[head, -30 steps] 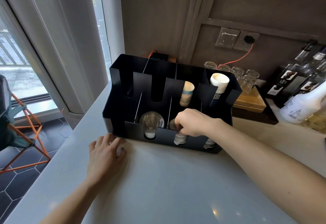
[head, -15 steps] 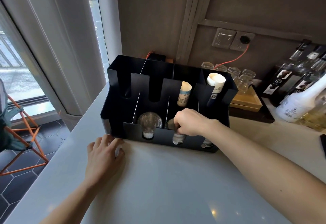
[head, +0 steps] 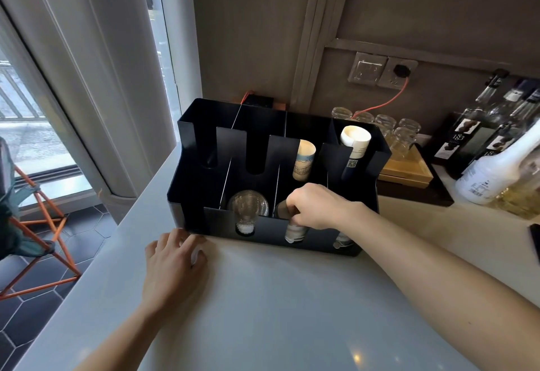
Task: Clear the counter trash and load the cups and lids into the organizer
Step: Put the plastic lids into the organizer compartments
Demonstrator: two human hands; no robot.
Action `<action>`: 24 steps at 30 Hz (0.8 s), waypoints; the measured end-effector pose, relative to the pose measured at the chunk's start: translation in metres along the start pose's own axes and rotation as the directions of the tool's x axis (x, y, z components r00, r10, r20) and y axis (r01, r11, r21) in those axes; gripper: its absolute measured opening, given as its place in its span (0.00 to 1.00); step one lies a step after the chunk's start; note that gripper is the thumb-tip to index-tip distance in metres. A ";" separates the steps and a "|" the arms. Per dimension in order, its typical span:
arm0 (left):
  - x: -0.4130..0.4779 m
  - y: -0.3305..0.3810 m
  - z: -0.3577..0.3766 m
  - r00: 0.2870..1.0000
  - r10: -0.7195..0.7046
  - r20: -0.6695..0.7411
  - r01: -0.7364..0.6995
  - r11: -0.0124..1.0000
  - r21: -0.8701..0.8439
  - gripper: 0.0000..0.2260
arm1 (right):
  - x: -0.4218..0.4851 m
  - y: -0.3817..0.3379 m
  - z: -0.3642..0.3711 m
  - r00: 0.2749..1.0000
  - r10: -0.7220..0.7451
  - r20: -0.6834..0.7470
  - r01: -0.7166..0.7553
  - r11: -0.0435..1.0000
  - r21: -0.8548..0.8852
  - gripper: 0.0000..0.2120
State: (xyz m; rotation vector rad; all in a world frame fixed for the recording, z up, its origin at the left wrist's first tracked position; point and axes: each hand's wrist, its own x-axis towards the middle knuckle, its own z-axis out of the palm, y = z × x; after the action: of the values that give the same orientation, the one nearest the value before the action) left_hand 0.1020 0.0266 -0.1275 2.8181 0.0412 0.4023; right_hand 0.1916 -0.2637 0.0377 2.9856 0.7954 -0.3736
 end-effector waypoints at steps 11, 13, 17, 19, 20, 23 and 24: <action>-0.001 0.006 -0.005 1.000 0.003 0.017 -0.004 1.000 0.017 0.13 | -0.056 0.026 -0.008 0.910 0.135 -0.391 -0.007 0.950 0.311 0.03; 0.000 0.007 -0.007 1.000 0.010 0.028 -0.011 1.000 0.027 0.14 | -0.066 0.031 -0.005 0.899 0.169 -0.404 -0.031 0.945 0.326 0.03; -0.001 0.007 -0.008 0.999 0.017 0.046 -0.019 0.998 0.052 0.16 | -0.088 0.054 0.001 0.870 0.265 -0.416 -0.129 0.936 0.327 0.03; -0.001 0.009 -0.007 0.999 0.010 0.052 -0.014 0.997 0.071 0.18 | -0.096 0.068 0.000 0.861 0.299 -0.412 -0.175 0.934 0.310 0.04; -0.001 0.011 -0.006 0.998 0.001 0.055 -0.006 0.997 0.081 0.18 | -0.098 0.074 -0.001 0.869 0.293 -0.400 -0.185 0.940 0.286 0.05; 0.000 0.014 -0.006 0.999 -0.019 0.047 0.014 0.995 0.094 0.20 | -0.094 0.081 -0.003 0.930 0.202 -0.309 -0.161 0.975 0.153 0.08; 0.000 0.013 -0.006 0.999 -0.017 0.038 0.013 0.996 0.093 0.20 | -0.090 0.081 -0.002 0.948 0.172 -0.268 -0.147 0.983 0.113 0.08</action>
State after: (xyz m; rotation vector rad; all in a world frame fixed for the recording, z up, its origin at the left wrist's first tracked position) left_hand 0.1006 0.0153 -0.1184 2.9146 0.0746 0.3509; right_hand 0.1564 -0.3777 0.0587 3.2041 0.5564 0.0160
